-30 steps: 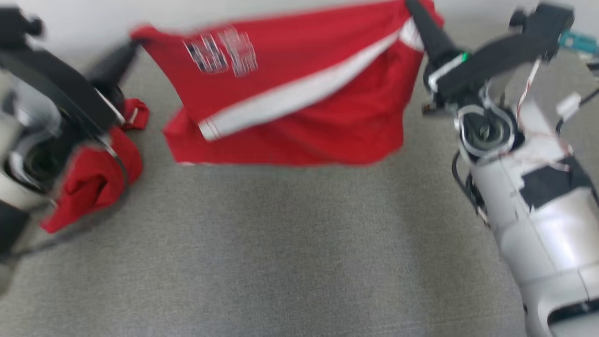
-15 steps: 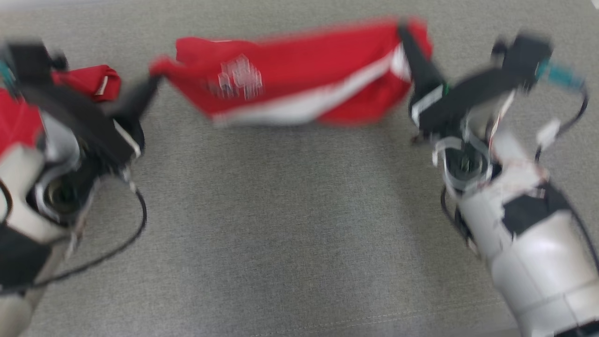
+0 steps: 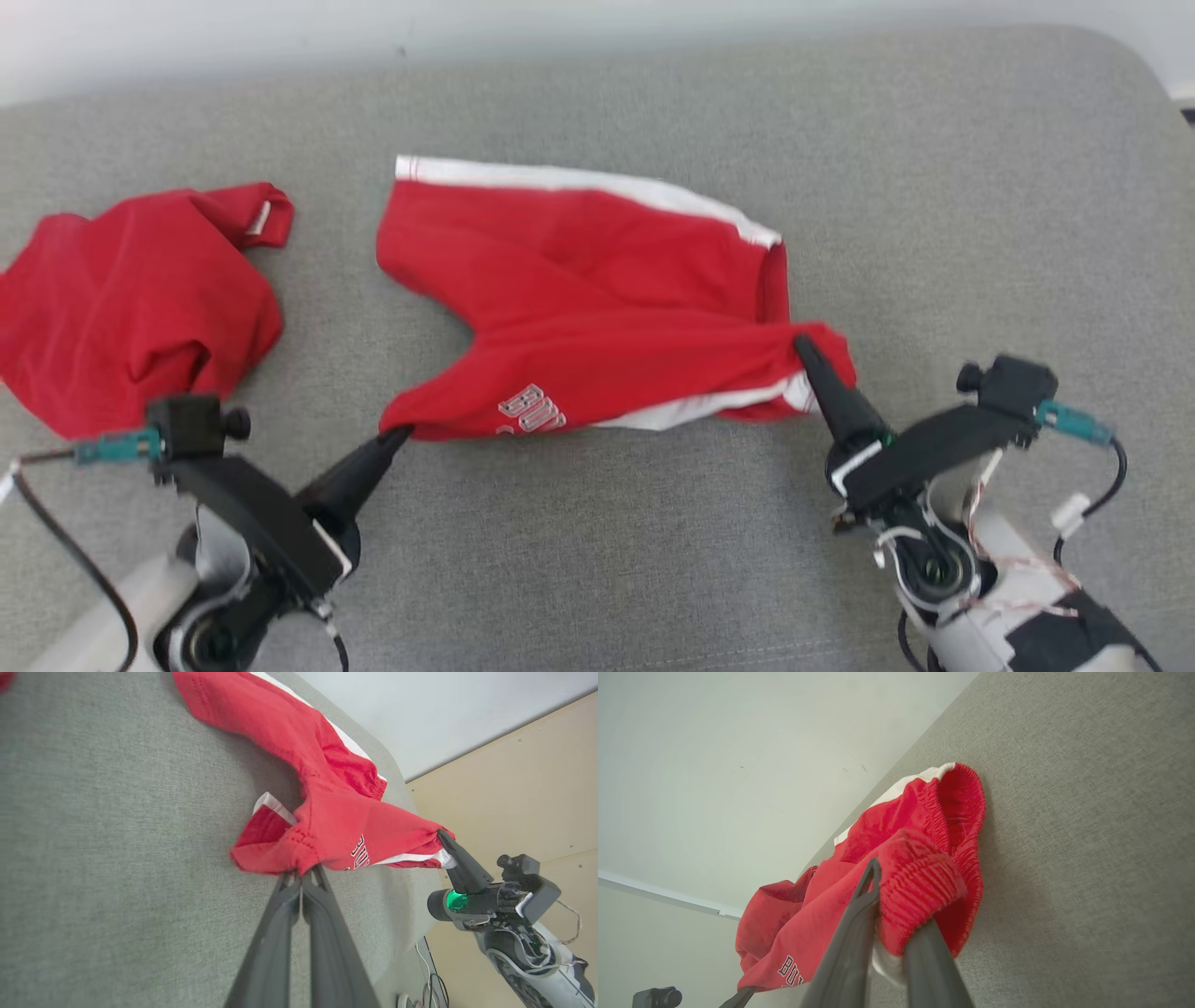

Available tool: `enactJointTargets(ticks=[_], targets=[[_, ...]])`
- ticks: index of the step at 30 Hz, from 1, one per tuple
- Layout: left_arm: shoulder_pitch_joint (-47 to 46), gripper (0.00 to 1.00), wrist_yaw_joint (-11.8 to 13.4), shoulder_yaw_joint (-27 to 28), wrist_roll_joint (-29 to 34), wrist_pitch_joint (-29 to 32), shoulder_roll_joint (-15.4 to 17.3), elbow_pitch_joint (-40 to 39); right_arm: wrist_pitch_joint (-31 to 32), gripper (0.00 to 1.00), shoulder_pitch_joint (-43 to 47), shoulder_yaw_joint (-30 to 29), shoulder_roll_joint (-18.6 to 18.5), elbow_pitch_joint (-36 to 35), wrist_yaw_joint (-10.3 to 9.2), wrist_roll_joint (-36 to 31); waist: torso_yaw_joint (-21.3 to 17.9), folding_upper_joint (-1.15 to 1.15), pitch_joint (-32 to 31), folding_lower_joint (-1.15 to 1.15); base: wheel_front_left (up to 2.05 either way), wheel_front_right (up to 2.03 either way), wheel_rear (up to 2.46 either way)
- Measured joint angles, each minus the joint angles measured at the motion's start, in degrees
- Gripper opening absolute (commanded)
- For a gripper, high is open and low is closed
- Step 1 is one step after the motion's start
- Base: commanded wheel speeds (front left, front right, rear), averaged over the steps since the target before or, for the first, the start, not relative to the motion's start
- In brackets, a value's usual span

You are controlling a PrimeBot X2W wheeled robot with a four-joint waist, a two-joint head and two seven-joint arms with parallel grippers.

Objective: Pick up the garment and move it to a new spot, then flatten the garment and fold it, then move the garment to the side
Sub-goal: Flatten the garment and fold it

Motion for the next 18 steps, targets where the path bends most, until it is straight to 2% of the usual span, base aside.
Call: enactJointTargets(ticks=[4,5,6,8,9,10,11,16,17,18], targets=[[3.16,0.0,0.0,0.65,0.0,-3.6,-0.23,-0.79,-1.42,0.1,3.59,0.32,-0.88,-2.56,0.0,0.86,0.07,0.0,-1.87,0.0,0.0,0.0,0.0],[3.79,0.0,0.0,1.27,-0.08,-4.77,-0.51,-0.86,-1.83,0.12,4.35,0.21,-1.14,-2.98,0.0,0.92,0.05,0.0,-2.31,0.0,0.0,0.0,0.0],[4.13,0.0,0.0,1.45,-0.08,-5.49,-0.73,-0.9,-2.2,0.2,4.99,0.19,-1.52,-3.18,0.0,0.92,0.03,0.0,-2.72,0.0,0.0,0.0,0.0],[4.8,0.0,0.0,1.25,-0.04,-6.27,-1.56,-0.9,-3.03,0.42,6.36,0.2,-2.44,-3.37,0.0,0.87,-0.05,0.0,-3.44,0.0,0.0,0.0,0.0],[5.01,0.0,0.0,0.68,0.19,-6.44,-2.01,-0.76,-3.27,0.47,6.84,0.38,-2.86,-3.28,0.0,0.65,-0.1,0.0,-3.73,0.0,0.0,0.0,0.0],[5.06,0.0,0.0,0.07,0.83,-6.49,-2.53,-0.65,-3.5,0.82,7.29,0.65,-3.25,-3.26,0.0,0.38,-0.18,0.0,-3.95,0.0,0.0,0.0,0.0],[5.05,0.0,0.03,-0.43,1.27,-6.75,-3.05,-0.35,-3.71,1.0,7.62,0.88,-3.42,-3.19,0.0,0.09,-0.28,0.0,-4.05,0.0,0.0,0.0,0.0],[5.06,0.0,1.07,-2.92,3.85,-6.76,-4.37,1.56,-4.05,1.0,7.86,3.11,-3.46,-2.7,0.0,-1.32,-0.63,-0.01,-4.02,0.0,0.0,0.0,0.0],[5.08,0.12,1.18,-3.09,4.23,-6.79,-4.47,1.89,-4.16,1.0,7.89,3.5,-3.49,-2.61,0.0,-1.58,-0.69,0.0,-3.99,0.0,0.0,0.0,0.0],[5.09,0.31,1.23,-3.14,4.43,-7.13,-4.57,2.24,-4.54,1.0,7.94,3.8,-3.58,-2.5,0.0,-1.76,-0.73,0.0,-3.96,0.0,0.0,0.0,0.0]])
